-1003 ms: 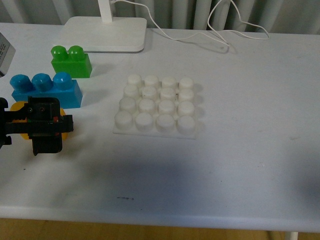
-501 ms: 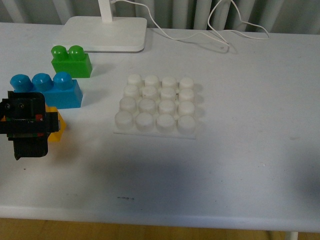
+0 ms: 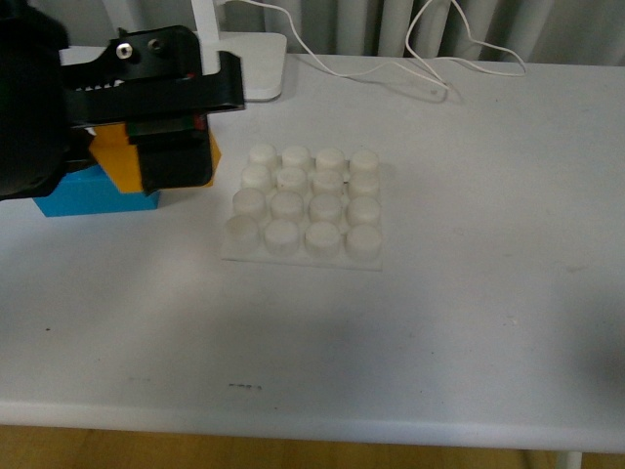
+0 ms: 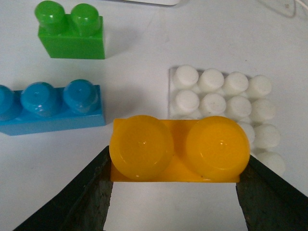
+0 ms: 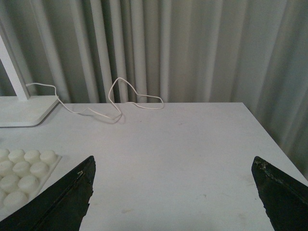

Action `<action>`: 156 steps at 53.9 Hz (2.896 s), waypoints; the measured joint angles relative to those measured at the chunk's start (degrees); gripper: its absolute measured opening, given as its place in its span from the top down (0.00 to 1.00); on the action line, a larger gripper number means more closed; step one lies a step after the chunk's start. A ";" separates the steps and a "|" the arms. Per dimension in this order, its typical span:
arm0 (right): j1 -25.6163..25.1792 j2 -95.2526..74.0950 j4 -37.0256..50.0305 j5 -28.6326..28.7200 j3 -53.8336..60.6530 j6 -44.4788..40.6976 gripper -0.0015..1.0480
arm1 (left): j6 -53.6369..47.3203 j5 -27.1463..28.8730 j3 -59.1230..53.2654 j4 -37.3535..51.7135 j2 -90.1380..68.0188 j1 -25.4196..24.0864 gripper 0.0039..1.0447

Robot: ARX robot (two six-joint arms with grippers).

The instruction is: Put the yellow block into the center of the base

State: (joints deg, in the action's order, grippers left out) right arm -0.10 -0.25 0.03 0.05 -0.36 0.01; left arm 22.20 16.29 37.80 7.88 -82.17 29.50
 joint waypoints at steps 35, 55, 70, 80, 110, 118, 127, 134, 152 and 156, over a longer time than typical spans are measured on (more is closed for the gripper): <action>0.00 0.00 0.00 0.00 0.00 0.02 0.09 | 8.52 4.57 9.60 0.79 -13.68 8.15 0.37; 0.00 0.00 0.00 0.00 0.00 0.00 0.09 | 9.38 5.22 11.26 2.45 -17.05 9.09 0.37; 0.00 0.00 0.00 0.00 0.00 0.00 0.09 | 9.84 4.70 12.74 2.14 -17.92 8.98 0.37; 0.00 0.00 0.00 0.00 0.00 0.00 0.09 | 9.79 4.72 15.04 1.46 -18.97 8.44 0.37; 0.00 0.00 0.00 0.00 0.00 0.00 0.09 | 8.26 5.22 19.54 0.61 -23.50 8.39 0.37; 0.00 0.00 0.00 0.02 0.00 0.00 0.09 | 7.61 6.19 19.54 0.61 -23.67 8.37 0.37; 0.00 0.00 0.00 0.00 0.00 0.00 0.09 | 6.88 6.27 19.65 0.61 -24.06 8.09 0.37; 0.00 0.00 0.00 0.02 0.00 0.00 0.09 | 6.29 6.67 20.04 0.61 -24.92 7.78 0.37; 0.00 0.00 0.00 0.00 0.00 0.00 0.09 | 5.07 7.19 21.38 0.76 -27.15 7.80 0.37; 0.00 0.00 0.00 0.00 0.00 0.00 0.09 | 4.81 7.23 21.64 0.79 -27.56 7.87 0.37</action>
State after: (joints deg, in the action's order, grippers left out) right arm -0.10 -0.25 0.03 0.05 -0.36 0.01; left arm 27.00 23.53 59.44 8.67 -109.73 37.36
